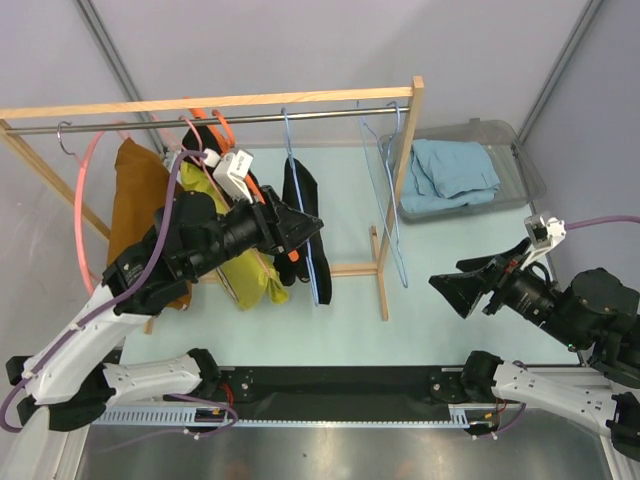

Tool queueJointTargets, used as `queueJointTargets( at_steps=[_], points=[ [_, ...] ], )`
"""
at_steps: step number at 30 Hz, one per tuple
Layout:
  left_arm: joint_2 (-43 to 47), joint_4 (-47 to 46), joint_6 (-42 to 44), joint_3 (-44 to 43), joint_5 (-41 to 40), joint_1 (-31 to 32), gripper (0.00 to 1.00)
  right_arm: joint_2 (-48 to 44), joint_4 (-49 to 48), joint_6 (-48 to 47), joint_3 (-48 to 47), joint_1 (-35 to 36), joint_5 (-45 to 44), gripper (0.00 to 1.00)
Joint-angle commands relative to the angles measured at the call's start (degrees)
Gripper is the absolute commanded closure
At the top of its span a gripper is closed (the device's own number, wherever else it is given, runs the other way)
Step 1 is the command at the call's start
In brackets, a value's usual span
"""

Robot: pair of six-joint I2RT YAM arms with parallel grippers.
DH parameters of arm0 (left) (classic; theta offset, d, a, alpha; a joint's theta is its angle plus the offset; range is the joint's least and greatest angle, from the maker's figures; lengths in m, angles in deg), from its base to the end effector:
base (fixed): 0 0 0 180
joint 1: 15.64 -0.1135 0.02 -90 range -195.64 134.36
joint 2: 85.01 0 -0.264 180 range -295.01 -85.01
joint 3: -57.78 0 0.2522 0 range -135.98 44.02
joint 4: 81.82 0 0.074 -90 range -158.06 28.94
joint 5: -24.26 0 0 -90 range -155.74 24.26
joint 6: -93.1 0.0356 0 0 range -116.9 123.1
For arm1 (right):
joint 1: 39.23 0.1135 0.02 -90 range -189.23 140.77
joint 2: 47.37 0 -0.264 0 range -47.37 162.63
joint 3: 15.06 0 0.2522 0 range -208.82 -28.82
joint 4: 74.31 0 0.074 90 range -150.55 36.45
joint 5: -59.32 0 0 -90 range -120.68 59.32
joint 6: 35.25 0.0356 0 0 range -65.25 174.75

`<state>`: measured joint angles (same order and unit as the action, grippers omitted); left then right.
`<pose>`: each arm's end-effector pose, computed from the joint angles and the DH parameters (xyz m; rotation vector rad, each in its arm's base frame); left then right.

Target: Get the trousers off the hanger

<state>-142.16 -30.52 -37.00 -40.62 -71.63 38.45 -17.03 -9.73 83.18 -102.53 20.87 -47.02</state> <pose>0.1051 -0.1389 0.4825 0.1484 1.8750 -1.0881 0.0268 0.0265 0.4447 -0.2679 1.7605 0.9008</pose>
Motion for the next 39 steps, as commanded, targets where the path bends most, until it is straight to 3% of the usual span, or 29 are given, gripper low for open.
queueJointTargets(
  at_steps=[1,21,39],
  points=[
    [0.5,-3.3,-0.9,0.4,-1.4,-1.5,0.41,-0.7,-1.3,1.5,1.6,-0.3,1.7,0.05],
    [-1.0,-14.1,-5.3,6.1,3.5,-4.4,0.49,2.0,-12.6,4.2,5.7,-1.0,10.1,0.03],
    [-4.2,-17.1,-9.4,6.8,-0.1,-3.5,0.62,-0.5,-11.6,7.3,7.7,-0.9,4.5,0.03]
  ],
)
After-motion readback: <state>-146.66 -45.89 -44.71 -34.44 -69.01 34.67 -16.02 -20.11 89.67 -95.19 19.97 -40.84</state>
